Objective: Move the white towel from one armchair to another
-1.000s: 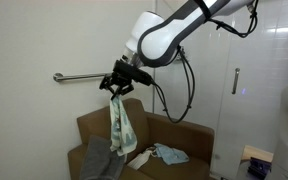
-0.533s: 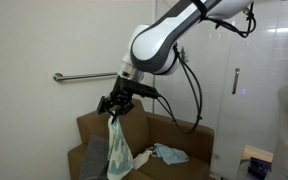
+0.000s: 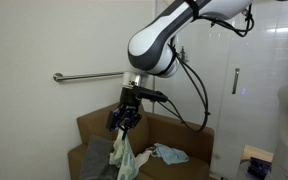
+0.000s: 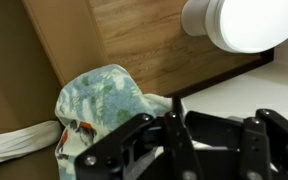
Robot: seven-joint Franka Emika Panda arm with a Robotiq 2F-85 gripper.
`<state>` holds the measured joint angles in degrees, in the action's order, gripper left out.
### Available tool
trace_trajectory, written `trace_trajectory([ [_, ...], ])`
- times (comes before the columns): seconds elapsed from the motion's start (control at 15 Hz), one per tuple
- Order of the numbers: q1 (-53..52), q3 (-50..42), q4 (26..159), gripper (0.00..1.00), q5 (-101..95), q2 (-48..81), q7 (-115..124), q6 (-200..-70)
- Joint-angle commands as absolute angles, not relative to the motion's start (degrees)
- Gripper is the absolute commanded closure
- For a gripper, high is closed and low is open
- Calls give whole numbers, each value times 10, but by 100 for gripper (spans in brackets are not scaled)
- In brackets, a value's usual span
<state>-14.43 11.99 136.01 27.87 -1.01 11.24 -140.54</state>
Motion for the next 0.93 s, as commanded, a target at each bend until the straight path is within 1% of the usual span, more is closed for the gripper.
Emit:
trace_trajectory([
  [0.0, -143, 126, 1357, 99, 292, 2, 81, -1363],
  [0.2, -152, 142, 1335, 99, 284, 52, 91, -1371],
  [0.27, -156, 148, 1320, 74, 283, 75, 91, -1377],
  [0.33, -158, 152, 1310, 73, 281, 89, 91, -1380],
  [0.47, -161, 157, 1284, 62, 272, 117, 94, -1382],
  [0.87, -157, 157, 1192, 23, 261, 181, 104, -1379],
])
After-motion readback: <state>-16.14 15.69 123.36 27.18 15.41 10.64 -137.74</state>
